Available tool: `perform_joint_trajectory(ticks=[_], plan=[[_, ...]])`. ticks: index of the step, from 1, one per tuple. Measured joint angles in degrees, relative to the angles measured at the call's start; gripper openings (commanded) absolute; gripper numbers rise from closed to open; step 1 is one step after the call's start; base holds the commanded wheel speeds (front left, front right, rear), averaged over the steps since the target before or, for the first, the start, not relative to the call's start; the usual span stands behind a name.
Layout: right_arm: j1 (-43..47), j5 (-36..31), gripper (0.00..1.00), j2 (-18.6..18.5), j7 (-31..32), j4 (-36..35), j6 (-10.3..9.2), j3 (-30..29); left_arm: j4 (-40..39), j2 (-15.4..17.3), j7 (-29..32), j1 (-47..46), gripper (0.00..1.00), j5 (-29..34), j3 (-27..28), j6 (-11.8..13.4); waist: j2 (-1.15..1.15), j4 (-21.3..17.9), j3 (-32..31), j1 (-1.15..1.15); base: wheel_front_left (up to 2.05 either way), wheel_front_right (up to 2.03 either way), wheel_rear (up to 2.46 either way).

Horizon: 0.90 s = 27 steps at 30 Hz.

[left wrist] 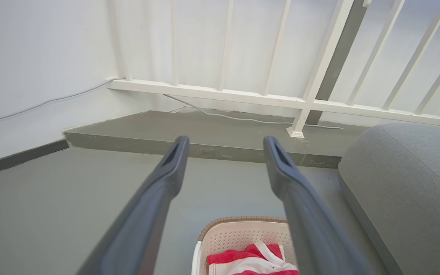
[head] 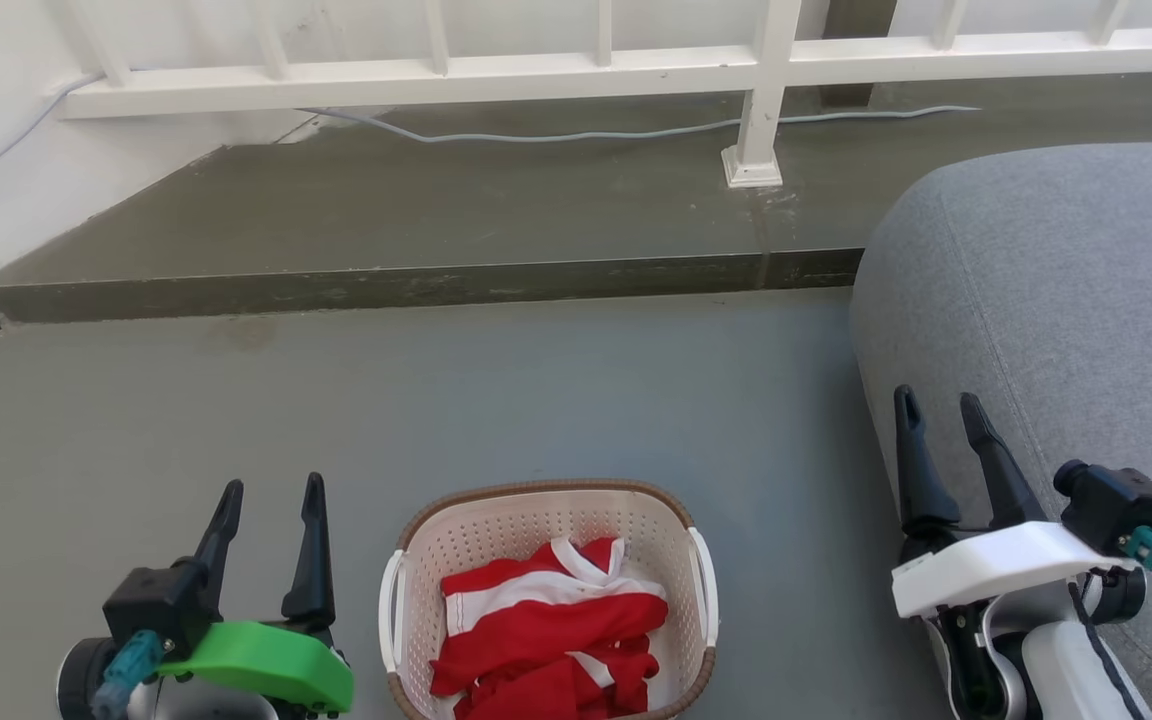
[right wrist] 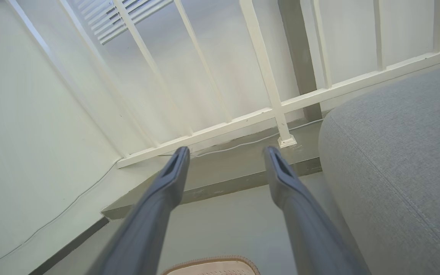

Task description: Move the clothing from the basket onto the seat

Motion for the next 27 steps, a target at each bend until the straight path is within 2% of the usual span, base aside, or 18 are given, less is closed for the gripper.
perform_joint_trajectory(ticks=[17,27], plan=[[1.1,-14.1,1.0,-0.3,-3.3,-2.8,-2.14,3.4,-1.6,0.1,-3.3,2.3,1.0,12.7,-1.8,2.4,0.0,-0.2,-0.4,0.0,0.0,0.0,0.0],[1.2,-16.6,1.0,-0.4,-3.9,-3.3,-3.03,3.8,-1.7,0.1,-4.0,2.4,1.0,13.9,-1.8,2.4,0.0,-0.2,-0.4,0.0,0.0,0.0,0.0]])
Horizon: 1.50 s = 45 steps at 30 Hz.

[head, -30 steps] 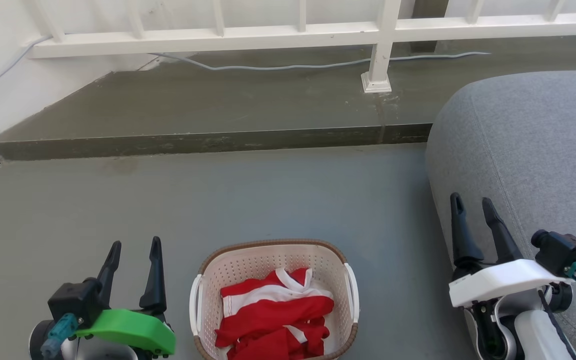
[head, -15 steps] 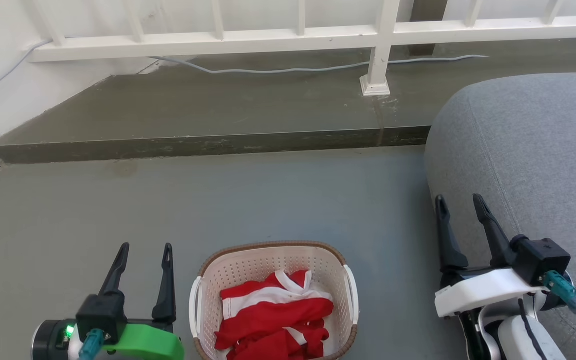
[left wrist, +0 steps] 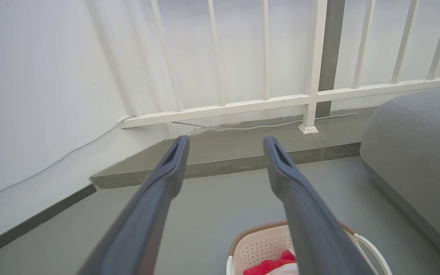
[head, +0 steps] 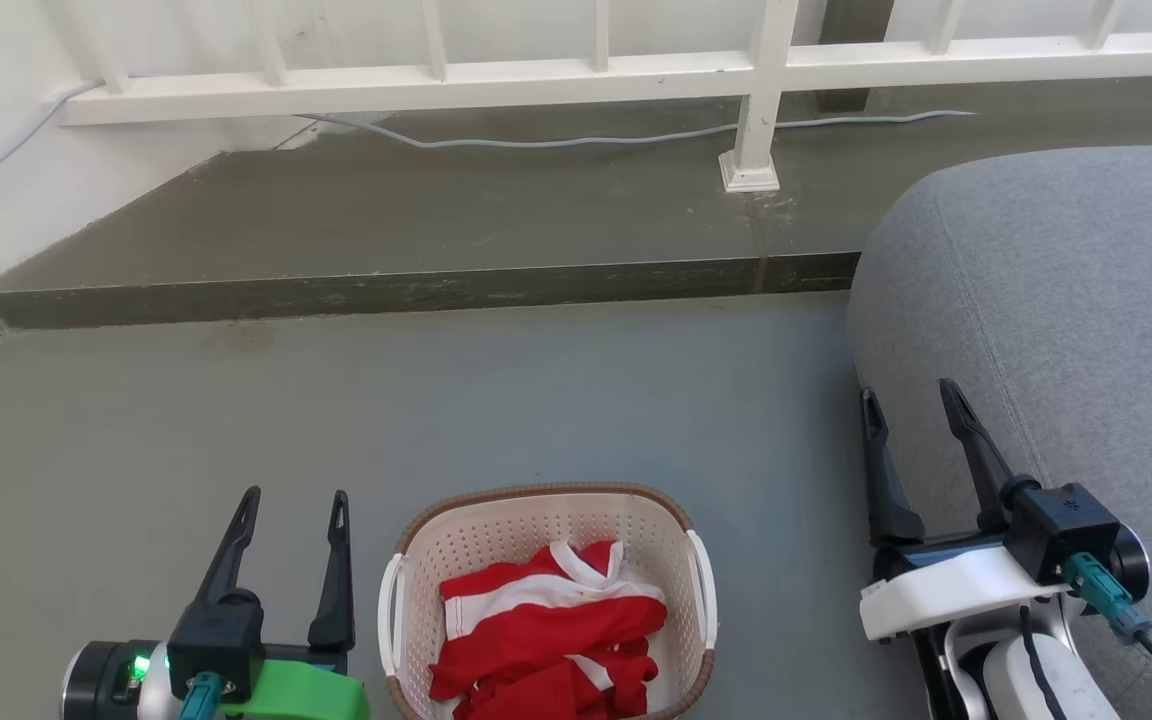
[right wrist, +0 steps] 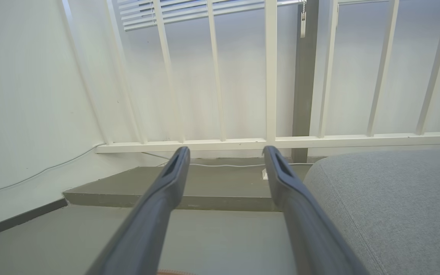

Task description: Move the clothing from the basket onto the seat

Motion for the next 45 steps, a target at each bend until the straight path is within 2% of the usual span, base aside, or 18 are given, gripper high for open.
perform_joint_trajectory(ticks=[29,45], plan=[[0.5,0.0,1.0,0.0,0.0,0.0,-0.08,-0.2,0.4,-0.1,0.0,0.0,1.0,-0.5,1.0,0.0,0.0,0.0,0.7,0.0,0.0,0.0,0.0],[-1.2,0.0,1.0,0.0,0.0,-1.9,-0.57,-1.3,0.9,0.1,0.0,-1.5,1.0,-0.9,1.6,-1.4,0.0,-0.4,7.0,0.0,0.0,0.0,0.0]])
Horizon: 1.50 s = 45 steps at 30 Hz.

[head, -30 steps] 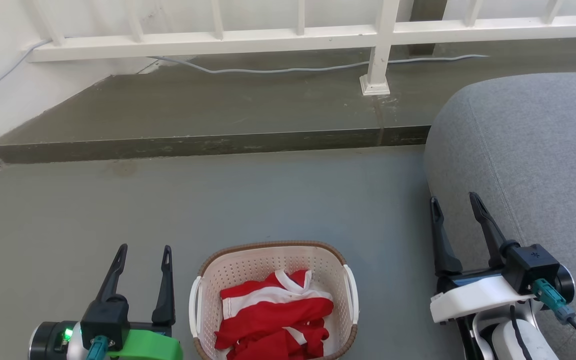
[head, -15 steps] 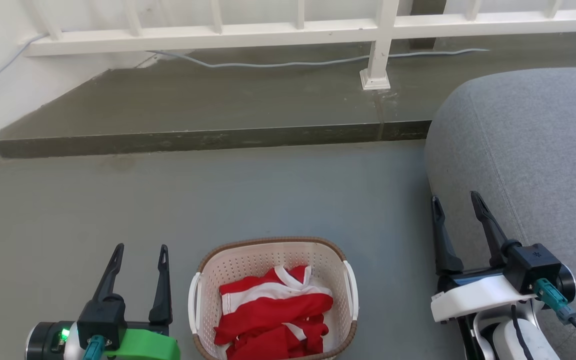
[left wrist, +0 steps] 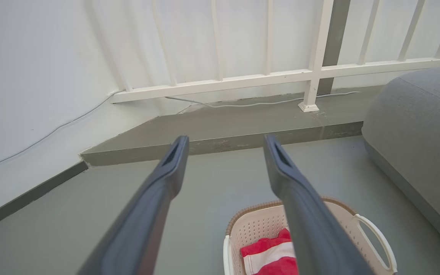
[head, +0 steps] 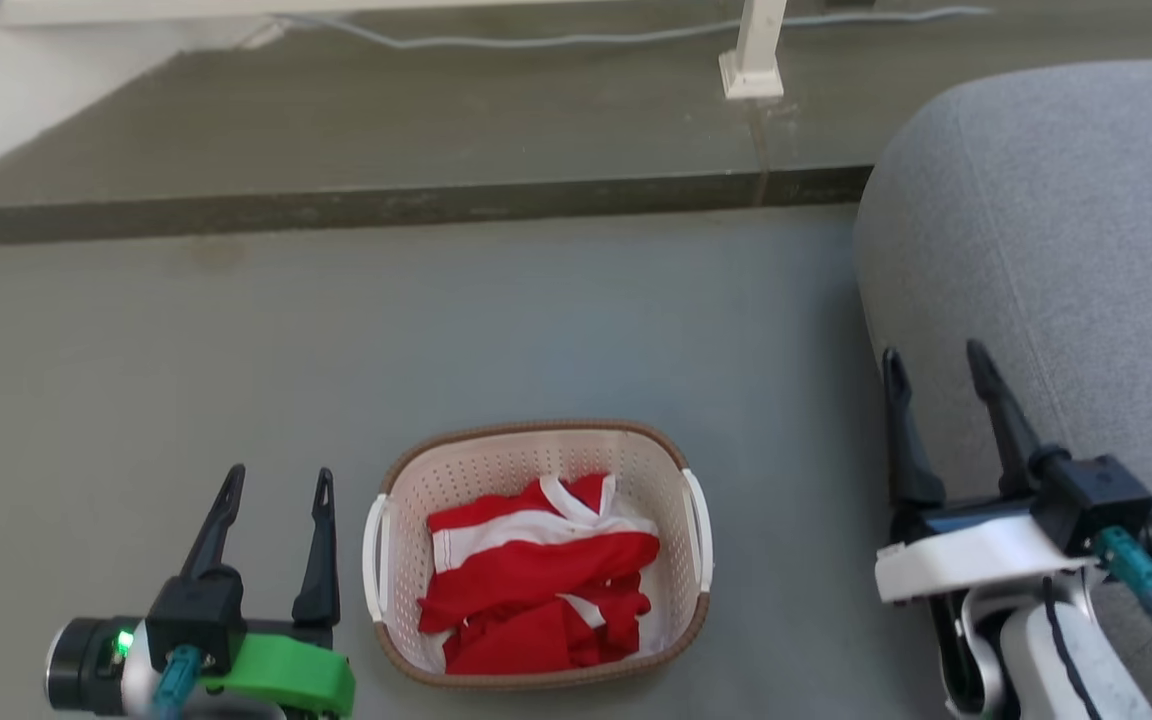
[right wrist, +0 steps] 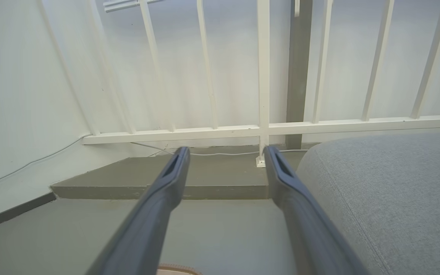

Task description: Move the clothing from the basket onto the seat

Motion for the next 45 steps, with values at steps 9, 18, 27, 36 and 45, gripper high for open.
perform_joint_trajectory(ticks=[9,18,27,36,45], plan=[[-5.0,0.0,1.0,0.0,0.0,-1.5,-0.42,-3.1,3.9,0.3,0.3,-7.1,1.0,0.4,-1.9,-1.9,0.0,-0.4,6.6,0.0,0.0,0.0,0.0],[-11.5,0.2,1.0,-0.1,0.0,-3.2,-0.79,-4.7,9.9,0.2,2.0,-15.0,1.0,1.1,-3.4,-3.7,0.0,-1.2,14.5,0.0,0.0,0.0,0.0],[-18.3,1.6,1.0,-0.2,-0.2,-5.3,-0.96,-6.1,15.2,0.3,3.4,-22.7,1.0,2.9,-4.9,-5.1,0.0,-2.5,21.8,0.01,0.0,0.0,0.0],[-23.9,1.7,1.0,-0.3,-0.2,-6.8,-1.0,-6.4,20.1,0.4,4.9,-28.4,1.0,4.3,-7.4,-7.6,0.0,-3.6,28.4,0.01,0.0,0.0,0.0],[-30.0,1.7,1.0,-0.5,-0.2,-8.6,-1.02,-6.5,24.9,0.5,6.9,-35.0,1.0,6.4,-10.4,-9.1,0.0,-4.6,35.8,0.01,0.0,0.0,0.0]])
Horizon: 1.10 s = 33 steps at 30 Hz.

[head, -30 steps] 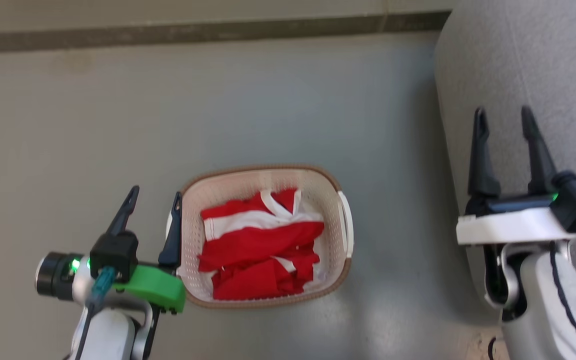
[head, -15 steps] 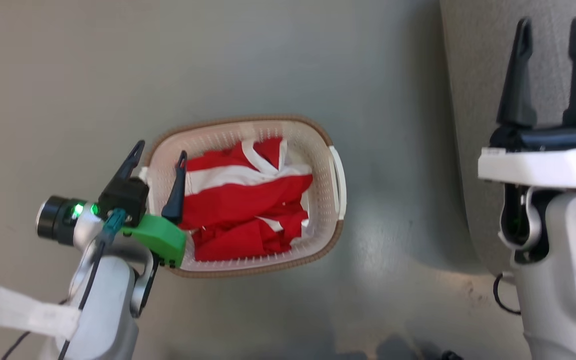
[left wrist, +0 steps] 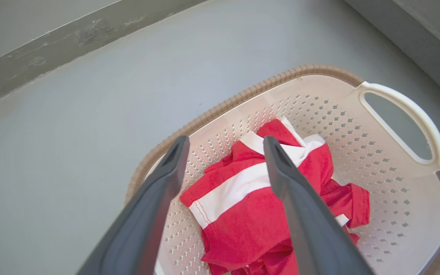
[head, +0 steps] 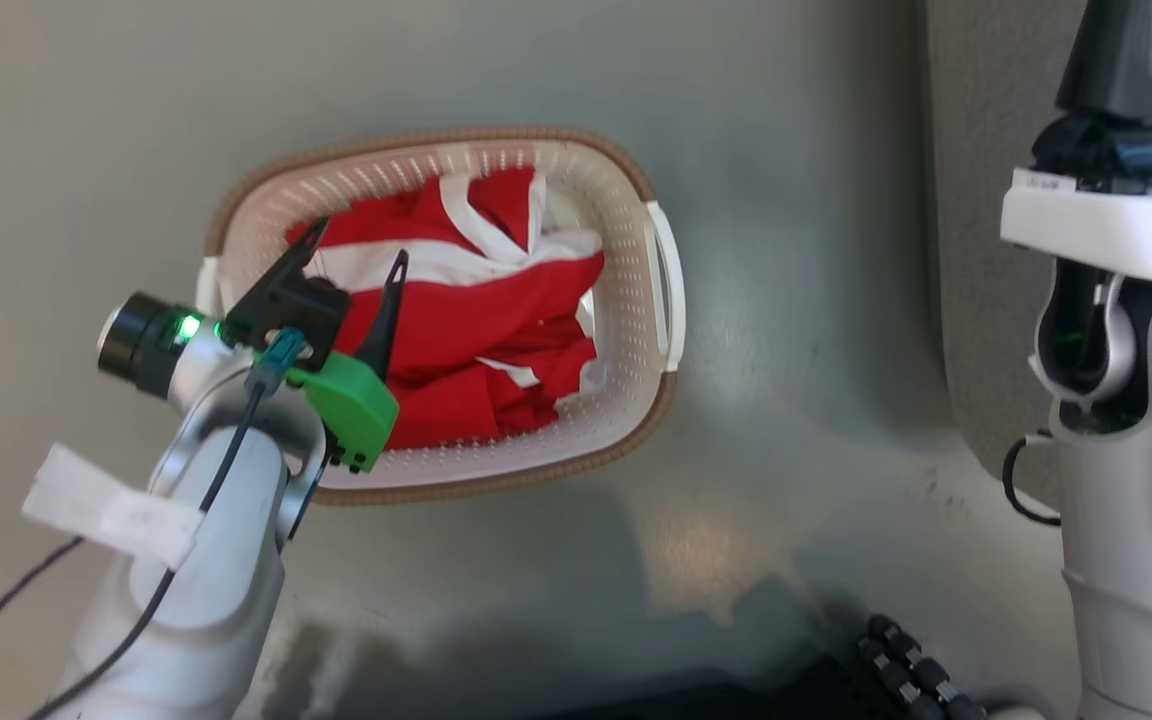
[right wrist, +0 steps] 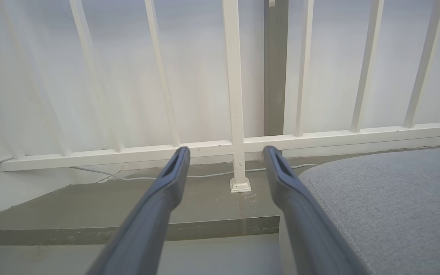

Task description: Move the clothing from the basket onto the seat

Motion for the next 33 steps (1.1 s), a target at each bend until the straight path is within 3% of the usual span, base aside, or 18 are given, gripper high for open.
perform_joint_trajectory(ticks=[12,33], plan=[[-4.3,0.0,1.0,-0.1,0.0,0.2,-0.4,0.4,7.1,0.3,1.0,-6.5,1.0,3.0,-5.8,-1.3,0.0,-1.4,7.9,0.0,0.0,0.0,0.0],[-7.1,1.6,1.0,-0.3,0.0,0.7,-0.49,2.9,16.5,1.6,2.0,-14.9,1.0,4.8,-15.2,-1.7,0.0,-5.2,12.5,-0.01,0.0,0.0,0.0]])
